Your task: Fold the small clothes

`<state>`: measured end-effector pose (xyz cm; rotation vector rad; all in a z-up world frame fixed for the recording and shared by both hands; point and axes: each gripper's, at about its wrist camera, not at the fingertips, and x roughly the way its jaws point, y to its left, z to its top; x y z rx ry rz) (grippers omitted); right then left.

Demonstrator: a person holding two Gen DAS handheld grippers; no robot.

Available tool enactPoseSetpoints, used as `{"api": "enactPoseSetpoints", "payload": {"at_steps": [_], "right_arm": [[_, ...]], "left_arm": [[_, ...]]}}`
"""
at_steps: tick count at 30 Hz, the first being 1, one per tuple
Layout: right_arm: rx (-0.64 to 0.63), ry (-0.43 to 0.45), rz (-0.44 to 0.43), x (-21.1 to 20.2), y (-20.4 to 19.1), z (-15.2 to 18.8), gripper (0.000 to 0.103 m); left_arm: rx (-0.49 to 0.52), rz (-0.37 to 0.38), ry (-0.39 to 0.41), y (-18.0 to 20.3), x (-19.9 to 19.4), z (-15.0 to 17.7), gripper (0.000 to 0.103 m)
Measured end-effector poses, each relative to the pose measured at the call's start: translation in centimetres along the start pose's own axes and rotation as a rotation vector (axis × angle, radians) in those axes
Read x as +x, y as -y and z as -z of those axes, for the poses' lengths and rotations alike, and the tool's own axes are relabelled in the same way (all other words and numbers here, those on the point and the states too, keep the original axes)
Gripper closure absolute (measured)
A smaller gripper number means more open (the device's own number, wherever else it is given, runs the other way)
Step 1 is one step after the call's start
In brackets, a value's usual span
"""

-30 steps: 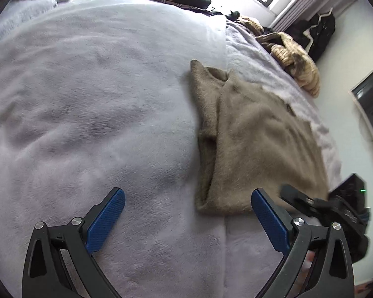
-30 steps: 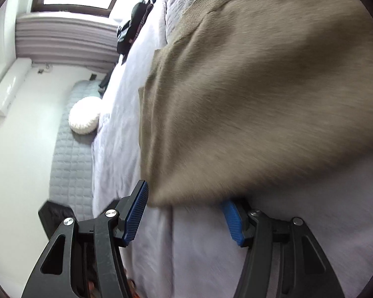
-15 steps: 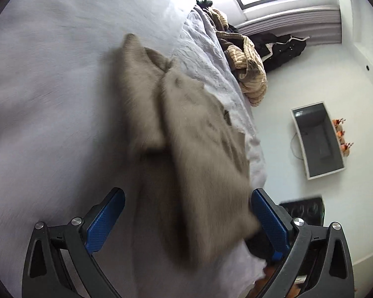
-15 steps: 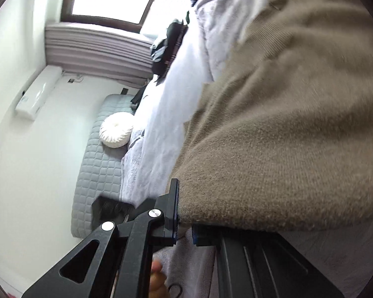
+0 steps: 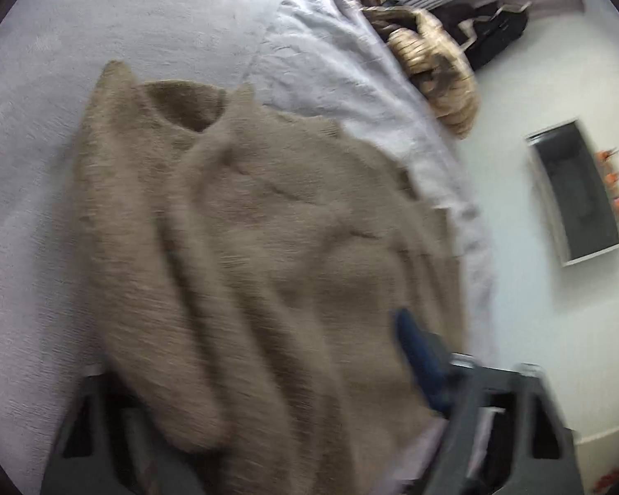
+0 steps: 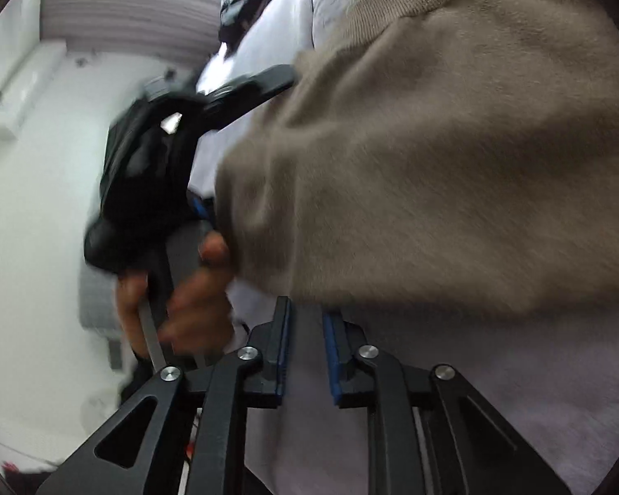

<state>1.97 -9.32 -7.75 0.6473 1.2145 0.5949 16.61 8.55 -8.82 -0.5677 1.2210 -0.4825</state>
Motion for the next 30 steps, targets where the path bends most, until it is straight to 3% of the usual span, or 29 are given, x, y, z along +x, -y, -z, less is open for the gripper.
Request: {"api": "enactPoseSetpoints", "payload": {"at_steps": [1, 2, 4, 5, 6, 8, 11, 15, 19, 23, 30], "right_arm": [[-0.030, 0.009, 0.020, -0.9, -0.2, 0.0, 0.066], [-0.055, 0.035, 0.041, -2.1, -0.3, -0.2, 0.053], [-0.078, 0.147, 0.084, -4.8, -0.1, -1.2, 0.050], [-0.072, 0.197, 0.107, -5.7, 0.3, -1.8, 0.054], [-0.055, 0.248, 0.138, -6.5, 0.9, -2.9, 0.075], [-0.023, 0.290, 0.188, -6.7, 2.2, -4.8, 0.099], [-0.002, 0.292, 0.247, -5.2, 3.7, -7.1, 0.099], [-0.028, 0.182, 0.356, -0.9, 5.6, -8.3, 0.099], [-0.034, 0.195, 0.325, -1.1, 5.8, -8.5, 0.100], [0.052, 0.211, 0.167, -4.4, 8.2, -7.0, 0.100], [0.168, 0.393, 0.075, -12.8, 13.3, -4.6, 0.095]], "left_arm": [[0.011, -0.061, -0.004, 0.0, 0.4, 0.0, 0.064], [0.015, -0.086, -0.006, -0.2, 0.5, 0.0, 0.073], [-0.001, -0.072, 0.021, -0.7, 0.1, 0.3, 0.076], [0.002, -0.074, 0.030, -0.7, -0.1, 0.4, 0.078], [0.015, -0.086, 0.048, -0.4, -0.4, 0.6, 0.080], [0.059, -0.123, 0.076, 0.8, -1.0, 0.8, 0.080], [0.109, -0.156, 0.109, 2.4, -1.7, 0.7, 0.080], [0.170, -0.173, 0.149, 5.4, -2.7, 0.5, 0.082], [0.254, -0.191, 0.182, 10.0, -2.7, 0.4, 0.082], [0.340, -0.174, 0.189, 15.5, -2.1, 0.4, 0.082], [0.558, -0.190, 0.108, 26.0, 4.8, 2.2, 0.082]]}}
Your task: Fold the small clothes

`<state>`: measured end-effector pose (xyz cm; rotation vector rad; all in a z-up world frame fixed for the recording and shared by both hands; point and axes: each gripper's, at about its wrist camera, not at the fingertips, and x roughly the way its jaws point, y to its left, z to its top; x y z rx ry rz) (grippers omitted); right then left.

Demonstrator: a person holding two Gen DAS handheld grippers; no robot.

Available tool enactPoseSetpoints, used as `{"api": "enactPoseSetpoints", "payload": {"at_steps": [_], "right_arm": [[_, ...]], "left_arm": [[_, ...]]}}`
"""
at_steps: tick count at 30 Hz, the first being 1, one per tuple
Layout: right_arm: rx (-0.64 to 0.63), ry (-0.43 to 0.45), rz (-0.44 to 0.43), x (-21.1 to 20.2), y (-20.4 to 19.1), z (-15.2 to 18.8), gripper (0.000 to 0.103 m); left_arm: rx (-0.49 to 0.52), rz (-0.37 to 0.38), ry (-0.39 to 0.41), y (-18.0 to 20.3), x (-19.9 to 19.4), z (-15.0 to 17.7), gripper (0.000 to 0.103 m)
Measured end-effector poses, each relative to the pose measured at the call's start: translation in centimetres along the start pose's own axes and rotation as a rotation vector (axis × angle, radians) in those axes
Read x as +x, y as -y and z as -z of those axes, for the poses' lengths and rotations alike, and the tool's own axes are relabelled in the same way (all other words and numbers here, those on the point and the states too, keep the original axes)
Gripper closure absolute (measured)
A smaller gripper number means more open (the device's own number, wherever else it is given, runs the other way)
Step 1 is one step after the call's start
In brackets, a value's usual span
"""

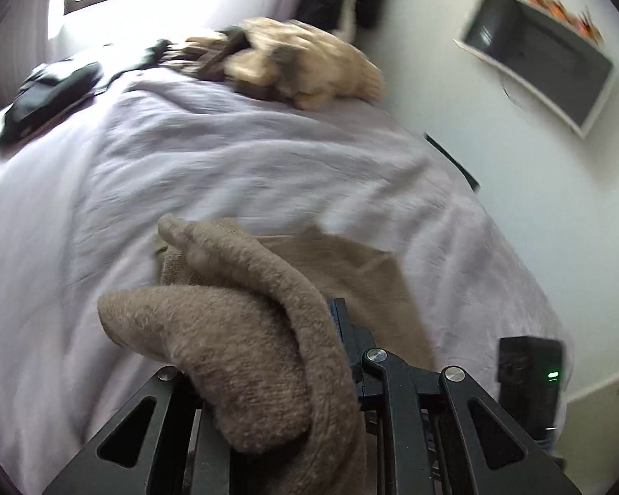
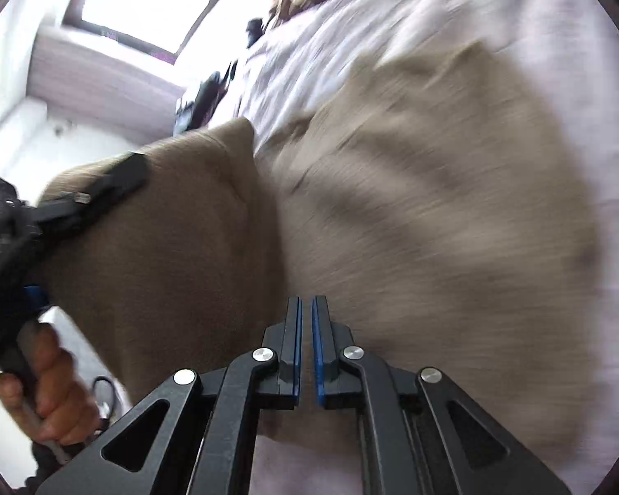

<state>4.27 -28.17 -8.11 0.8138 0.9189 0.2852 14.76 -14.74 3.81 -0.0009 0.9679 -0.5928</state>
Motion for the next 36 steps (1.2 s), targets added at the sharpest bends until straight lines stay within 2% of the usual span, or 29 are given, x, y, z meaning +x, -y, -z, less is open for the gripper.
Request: {"api": "enactPoseSetpoints", "payload": {"at_steps": [2, 5, 7, 9, 11, 14, 20, 21, 22, 23, 25, 27, 29, 32, 36], "right_arm": [[0.043, 0.033, -0.015, -1.8, 2.1, -0.2, 0.095], [0.114, 0.027, -0.034, -2.3, 4.7, 0.0, 0.095], [0.163, 0.020, -0.063, -2.4, 6.2, 0.6, 0.095], [0.183, 0.026, -0.092, -2.3, 6.9, 0.9, 0.095], [0.186, 0.030, -0.109, -2.5, 7.4, 0.6, 0.095], [0.198, 0.033, -0.125, -2.2, 7.6, 0.6, 0.095], [0.245, 0.052, -0.165, -2.7, 8.6, 0.6, 0.094], [0.250, 0.053, -0.167, -3.1, 8.9, 0.9, 0.094], [0.257, 0.058, -0.173, -3.1, 9.0, 0.9, 0.094], [0.262, 0.062, -0.179, -3.2, 9.1, 1.0, 0.094], [0.279, 0.073, -0.196, -3.8, 9.6, 1.4, 0.093], [0.305, 0.089, -0.218, -4.3, 10.2, 1.8, 0.089], [0.332, 0.107, -0.237, -4.8, 10.5, 2.1, 0.085], [0.320, 0.136, -0.218, -6.2, 10.4, 2.2, 0.077], [0.298, 0.209, -0.149, -8.4, 10.6, 1.8, 0.060]], "left_arm": [[0.065, 0.000, -0.049, 3.3, 2.9, -0.4, 0.082], [0.161, -0.065, -0.118, 6.9, 6.9, 0.2, 0.082], [0.184, -0.094, -0.166, 7.9, 8.8, 0.6, 0.079], [0.204, -0.073, -0.192, 8.6, 9.6, 1.1, 0.053], [0.214, -0.025, -0.174, 9.0, 9.1, 1.3, 0.042], [0.254, -0.012, -0.147, 10.1, 7.8, 1.2, 0.041], [0.244, 0.098, -0.039, 10.1, 3.7, 0.4, 0.041], [0.249, 0.096, -0.017, 10.1, 3.0, 0.2, 0.034], [0.250, 0.076, 0.010, 10.0, 2.1, 0.1, 0.024], [0.244, 0.056, 0.046, 9.7, 1.4, 0.1, 0.009], [0.232, 0.039, 0.103, 8.7, 0.1, 0.1, 0.009], [0.206, 0.022, 0.096, 7.1, -0.4, 0.2, 0.009], [0.174, -0.029, 0.069, 5.0, 0.0, 0.8, 0.009], [0.117, -0.107, 0.012, 1.8, 1.5, 1.9, 0.009], [-0.040, -0.124, -0.083, -3.8, 3.6, 4.0, 0.009]]}}
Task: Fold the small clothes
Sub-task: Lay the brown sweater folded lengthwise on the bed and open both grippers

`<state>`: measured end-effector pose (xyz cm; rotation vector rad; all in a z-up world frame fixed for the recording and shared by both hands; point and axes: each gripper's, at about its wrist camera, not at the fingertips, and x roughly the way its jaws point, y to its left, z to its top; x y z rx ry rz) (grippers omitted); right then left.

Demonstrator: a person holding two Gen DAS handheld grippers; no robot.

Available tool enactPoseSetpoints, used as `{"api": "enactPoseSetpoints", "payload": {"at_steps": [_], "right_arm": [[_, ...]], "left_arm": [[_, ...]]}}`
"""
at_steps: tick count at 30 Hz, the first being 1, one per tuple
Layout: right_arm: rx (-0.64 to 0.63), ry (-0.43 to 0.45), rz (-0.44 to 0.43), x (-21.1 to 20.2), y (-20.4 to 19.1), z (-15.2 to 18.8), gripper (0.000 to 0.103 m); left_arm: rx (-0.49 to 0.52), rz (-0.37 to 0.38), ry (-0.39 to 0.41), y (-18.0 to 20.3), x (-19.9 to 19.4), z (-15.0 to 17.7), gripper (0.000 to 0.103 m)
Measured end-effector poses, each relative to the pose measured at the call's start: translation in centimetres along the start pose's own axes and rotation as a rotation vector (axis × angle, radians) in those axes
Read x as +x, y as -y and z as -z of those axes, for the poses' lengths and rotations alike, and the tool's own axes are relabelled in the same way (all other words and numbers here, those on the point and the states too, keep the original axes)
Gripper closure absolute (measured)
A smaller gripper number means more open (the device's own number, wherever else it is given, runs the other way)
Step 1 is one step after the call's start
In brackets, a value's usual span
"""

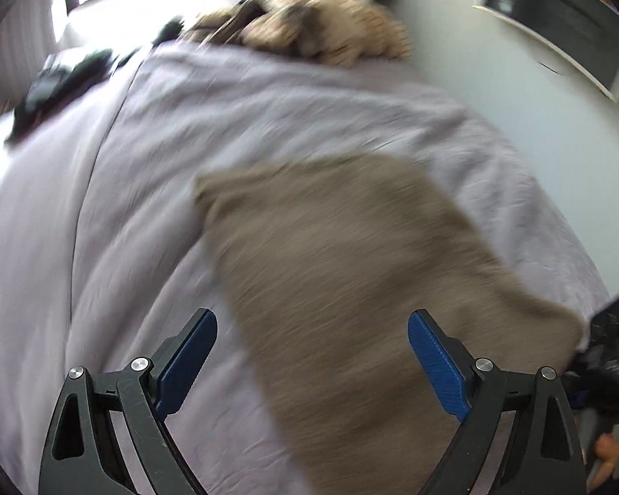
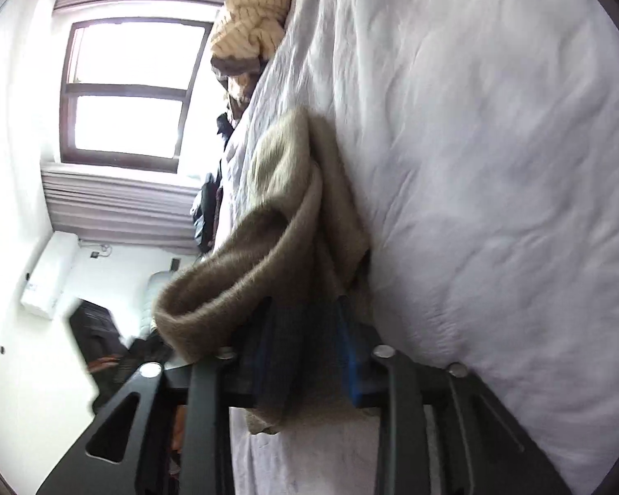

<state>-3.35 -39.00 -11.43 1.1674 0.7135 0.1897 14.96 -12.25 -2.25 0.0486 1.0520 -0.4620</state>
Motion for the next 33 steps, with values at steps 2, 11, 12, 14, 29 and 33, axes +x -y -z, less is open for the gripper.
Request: {"api": "enactPoseSetpoints", "payload": {"at_steps": [2, 11, 12, 14, 29, 33], "right_arm": [[0.008, 0.024, -0.012, -1.4, 0.2, -0.3, 0.057], [-0.055, -0.154, -0.154, 0.6, -2.4, 5.6, 0.055], [-0.063, -0.187, -0.147, 2.0, -2.9, 6.5, 0.055], [-0.060, -0.242, -0.141, 5.3, -3.9, 8.0, 0.055], [-0.143, -0.306, -0.055, 12.3, -7.1, 12.9, 0.094], [-0.104, -0.402, 0.001, 13.3, -5.3, 14.6, 0.094]], "left_arm": [[-0.080, 0.027, -0.052, -2.5, 1.2, 0.8, 0.009], [-0.275, 0.330, -0.208, -6.0, 4.0, 3.2, 0.009], [-0.287, 0.345, -0.218, -5.7, 4.2, 3.3, 0.009], [-0.302, 0.362, -0.225, -5.2, 4.4, 3.4, 0.009], [-0.242, 0.338, -0.194, -6.4, 3.1, 2.4, 0.009], [-0.282, 0.323, -0.199, -7.3, 4.0, 3.9, 0.009]]}}
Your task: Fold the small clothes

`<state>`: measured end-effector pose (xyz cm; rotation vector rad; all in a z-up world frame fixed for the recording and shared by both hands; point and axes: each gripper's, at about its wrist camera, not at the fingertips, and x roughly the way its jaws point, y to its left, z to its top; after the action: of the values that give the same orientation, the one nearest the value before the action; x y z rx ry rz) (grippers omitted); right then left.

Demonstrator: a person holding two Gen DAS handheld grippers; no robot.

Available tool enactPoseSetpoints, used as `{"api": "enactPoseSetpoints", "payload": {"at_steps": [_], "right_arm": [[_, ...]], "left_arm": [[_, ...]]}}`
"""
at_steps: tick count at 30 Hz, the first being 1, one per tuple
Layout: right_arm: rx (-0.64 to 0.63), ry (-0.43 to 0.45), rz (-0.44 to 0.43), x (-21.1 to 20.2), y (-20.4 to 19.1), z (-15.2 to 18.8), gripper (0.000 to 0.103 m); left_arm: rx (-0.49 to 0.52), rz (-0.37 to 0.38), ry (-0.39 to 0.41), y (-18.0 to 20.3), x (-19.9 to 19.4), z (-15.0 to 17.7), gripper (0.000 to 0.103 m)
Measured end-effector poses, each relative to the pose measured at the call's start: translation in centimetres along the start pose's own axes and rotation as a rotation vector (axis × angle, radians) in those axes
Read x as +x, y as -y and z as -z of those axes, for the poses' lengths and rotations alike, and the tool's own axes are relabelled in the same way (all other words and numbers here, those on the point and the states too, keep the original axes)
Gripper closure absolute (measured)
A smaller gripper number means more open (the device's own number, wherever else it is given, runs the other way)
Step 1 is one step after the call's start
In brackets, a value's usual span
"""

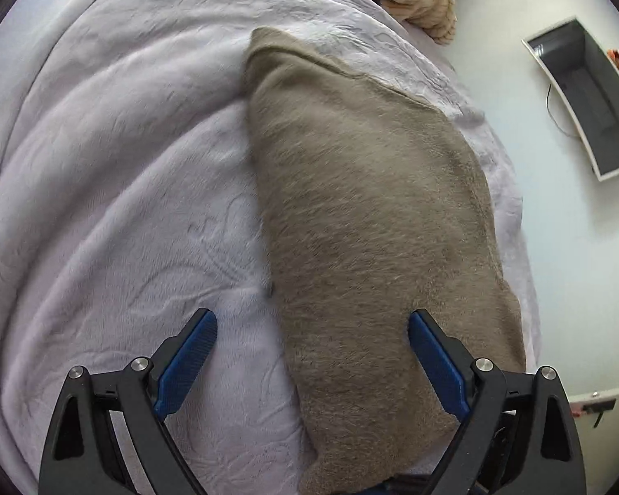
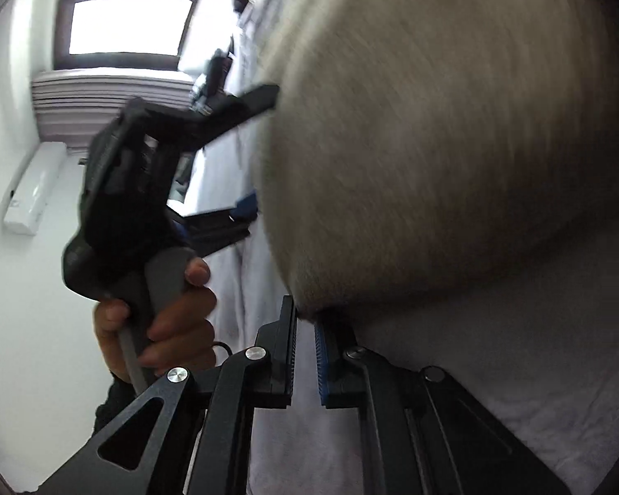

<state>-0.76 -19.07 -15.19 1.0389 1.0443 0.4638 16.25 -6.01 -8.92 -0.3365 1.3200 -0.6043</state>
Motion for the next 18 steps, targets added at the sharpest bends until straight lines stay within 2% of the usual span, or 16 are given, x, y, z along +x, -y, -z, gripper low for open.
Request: {"api": "enactPoseSetpoints", "payload": {"at_steps": [2, 4, 6, 9, 12, 15, 16, 17, 18], "right_arm": [[-0.053, -0.042, 0.034, -0.8, -1.1, 0.2, 0.090], [-0.146, -0.013, 0.068, -3.0, -2.7, 0.1, 0.090], [-0.231, 0.068, 0.103, -6.0, -4.5, -0.7, 0.090], [-0.339, 0.221, 0.169, -10.6, -6.9, -2.9, 0.090], [-0.338, 0.282, 0.269, -12.8, -6.6, -4.9, 0.090], [-0.272, 0.260, 0.423, -13.1, -3.2, -5.9, 0.090], [-0.238, 0.242, 0.450, -13.6, -2.0, -6.2, 0.090], [-0.197, 0.219, 0.461, -13.4, -0.4, -5.9, 0.094], [-0.171, 0.208, 0.428, -13.4, 0.8, -5.4, 0.095]], "left_arm": [[0.006, -0.005, 0.018, 0.1, -0.4, 0.2, 0.009], [0.034, -0.046, 0.037, 0.7, -0.9, 0.1, 0.009], [0.077, -0.080, 0.079, 1.8, -1.9, 0.0, 0.009], [0.114, -0.090, 0.128, 3.3, -3.2, -0.2, 0.009], [0.160, -0.142, 0.156, 4.5, -3.5, 0.0, 0.009], [0.205, -0.246, 0.140, 4.9, -2.3, 1.4, 0.009], [0.216, -0.270, 0.129, 4.8, -1.9, 1.9, 0.009], [0.222, -0.273, 0.125, 4.5, -1.7, 2.8, 0.009], [0.219, -0.266, 0.127, 4.4, -1.5, 3.2, 0.009]]}}
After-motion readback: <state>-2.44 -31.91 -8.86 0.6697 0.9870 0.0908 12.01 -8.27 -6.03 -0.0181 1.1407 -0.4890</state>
